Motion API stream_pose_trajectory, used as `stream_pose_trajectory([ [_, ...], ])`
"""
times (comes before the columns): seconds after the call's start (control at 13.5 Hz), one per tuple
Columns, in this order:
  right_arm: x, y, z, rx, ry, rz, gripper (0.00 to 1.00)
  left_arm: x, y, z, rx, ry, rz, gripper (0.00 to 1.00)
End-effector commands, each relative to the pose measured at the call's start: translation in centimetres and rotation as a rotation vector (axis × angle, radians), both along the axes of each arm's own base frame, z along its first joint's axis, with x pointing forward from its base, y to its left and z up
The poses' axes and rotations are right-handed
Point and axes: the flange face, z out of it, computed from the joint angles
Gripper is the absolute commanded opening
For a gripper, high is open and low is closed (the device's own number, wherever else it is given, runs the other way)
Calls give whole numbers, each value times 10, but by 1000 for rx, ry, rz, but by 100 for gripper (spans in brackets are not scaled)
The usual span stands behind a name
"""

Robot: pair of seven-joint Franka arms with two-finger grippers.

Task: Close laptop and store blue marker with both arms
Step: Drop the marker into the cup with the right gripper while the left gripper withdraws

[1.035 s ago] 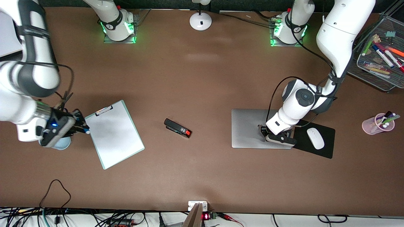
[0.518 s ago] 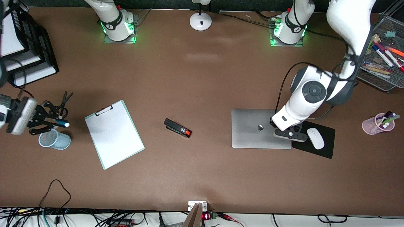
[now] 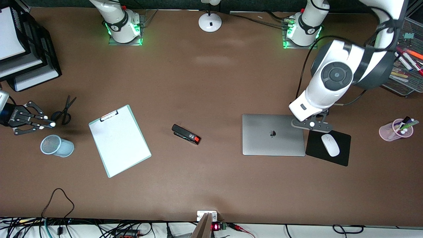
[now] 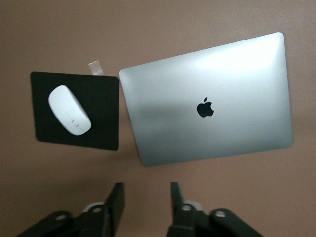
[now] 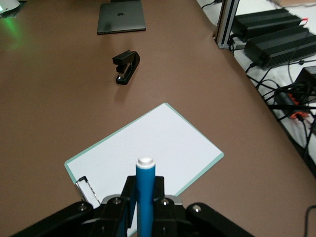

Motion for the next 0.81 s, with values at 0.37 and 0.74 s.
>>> stream_pose_trajectory([
  [0.37,19,-45,-37,209,-163,5,0,-23,10,75,-20,-15,-70,100],
  [0.74,24,-68,-68,282,-193,-49,0,-36,25,107,-21,-27,-37,100],
])
